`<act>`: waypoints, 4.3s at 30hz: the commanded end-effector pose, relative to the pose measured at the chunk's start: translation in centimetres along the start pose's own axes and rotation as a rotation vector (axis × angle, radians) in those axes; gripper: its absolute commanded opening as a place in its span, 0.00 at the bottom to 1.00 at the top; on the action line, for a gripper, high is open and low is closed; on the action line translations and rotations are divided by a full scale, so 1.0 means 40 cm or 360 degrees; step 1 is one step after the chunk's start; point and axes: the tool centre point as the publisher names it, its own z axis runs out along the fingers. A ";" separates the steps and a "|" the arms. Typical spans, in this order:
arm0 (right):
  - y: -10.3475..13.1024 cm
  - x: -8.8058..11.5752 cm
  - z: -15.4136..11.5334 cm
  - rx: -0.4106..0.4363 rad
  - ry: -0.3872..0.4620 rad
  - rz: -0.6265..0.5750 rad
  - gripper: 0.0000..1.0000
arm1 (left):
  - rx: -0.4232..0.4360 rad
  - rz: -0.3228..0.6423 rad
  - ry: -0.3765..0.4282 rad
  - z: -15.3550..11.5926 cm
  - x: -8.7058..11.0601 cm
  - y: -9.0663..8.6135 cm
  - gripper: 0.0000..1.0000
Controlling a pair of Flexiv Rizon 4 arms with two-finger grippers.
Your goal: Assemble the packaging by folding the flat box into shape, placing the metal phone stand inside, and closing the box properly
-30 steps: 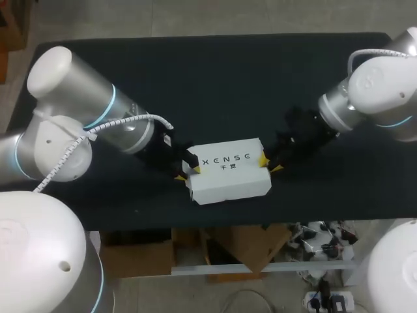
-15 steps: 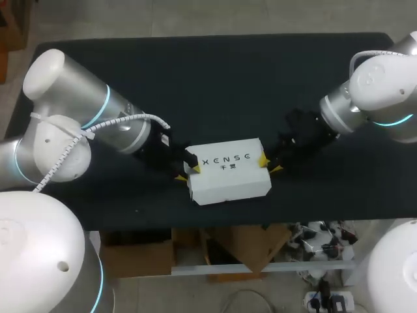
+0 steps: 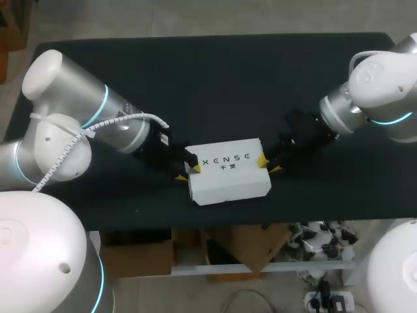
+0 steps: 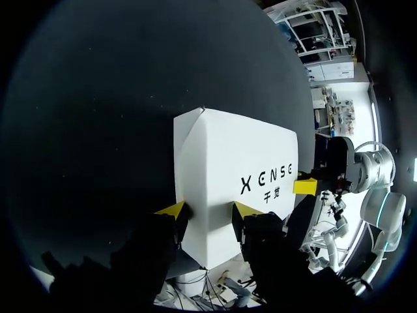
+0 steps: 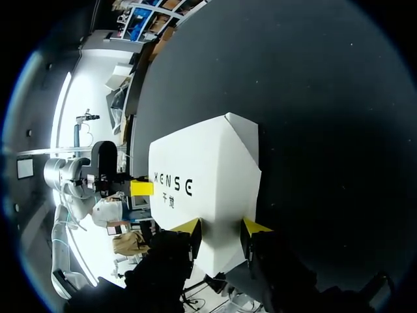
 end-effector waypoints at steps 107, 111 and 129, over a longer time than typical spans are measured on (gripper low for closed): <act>0.035 0.050 -0.012 0.0211 0.0174 0.0299 0.39 | -0.0452 -0.0272 0.0008 -0.010 0.065 -0.040 0.42; 0.038 0.053 -0.014 0.0218 0.0182 0.0305 0.39 | -0.0464 -0.0277 0.0009 -0.014 0.067 -0.044 0.43; 0.047 0.059 -0.025 0.0242 0.0214 0.0340 0.40 | -0.0539 -0.0319 0.0023 -0.028 0.076 -0.063 0.43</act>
